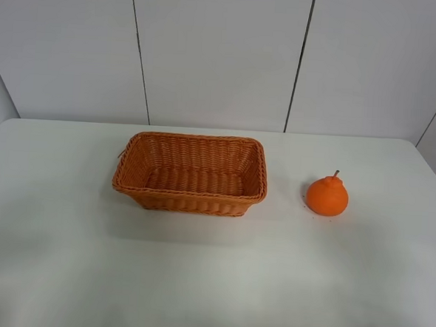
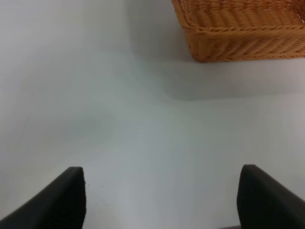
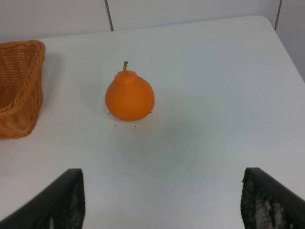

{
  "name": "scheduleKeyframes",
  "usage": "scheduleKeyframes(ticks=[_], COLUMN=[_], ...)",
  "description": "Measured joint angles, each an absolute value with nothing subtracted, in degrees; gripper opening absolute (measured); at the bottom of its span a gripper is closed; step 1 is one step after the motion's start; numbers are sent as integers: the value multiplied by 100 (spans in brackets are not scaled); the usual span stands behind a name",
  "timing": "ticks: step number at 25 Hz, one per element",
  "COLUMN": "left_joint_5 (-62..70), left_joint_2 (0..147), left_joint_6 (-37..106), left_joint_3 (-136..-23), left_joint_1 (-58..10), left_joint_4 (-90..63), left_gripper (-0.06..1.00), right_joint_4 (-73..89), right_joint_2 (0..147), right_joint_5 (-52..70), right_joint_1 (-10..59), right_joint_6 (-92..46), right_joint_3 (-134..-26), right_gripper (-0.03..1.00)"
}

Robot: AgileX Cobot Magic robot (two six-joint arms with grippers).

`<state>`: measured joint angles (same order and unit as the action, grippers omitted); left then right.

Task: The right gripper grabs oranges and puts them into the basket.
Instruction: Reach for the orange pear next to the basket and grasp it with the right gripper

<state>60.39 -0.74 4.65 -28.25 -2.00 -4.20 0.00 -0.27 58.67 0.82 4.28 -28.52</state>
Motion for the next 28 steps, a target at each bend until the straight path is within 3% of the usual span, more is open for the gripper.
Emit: scheduleKeyframes(ticks=[4,8,12,28], left_joint_5=[6039,6039,6039,6039], left_joint_2=[-74,-74,-74,-74], left_joint_6=[465,465,465,465], left_joint_3=[-2825,-2825,-2825,-2825], left_joint_1=[-200,-200,-200,-200], left_joint_4=[-420,-420,-420,-420], left_gripper=[77,77,77,77], right_joint_4=[0,48,52,54], right_joint_2=[-27,-27,412,6807], right_joint_5=[5867,5867,5868,6110], right_joint_1=[82,82,82,82], right_joint_6=[428,428,422,275], right_joint_3=[-2852,-2852,-3088,-6441], right_gripper=[52,65,69,69])
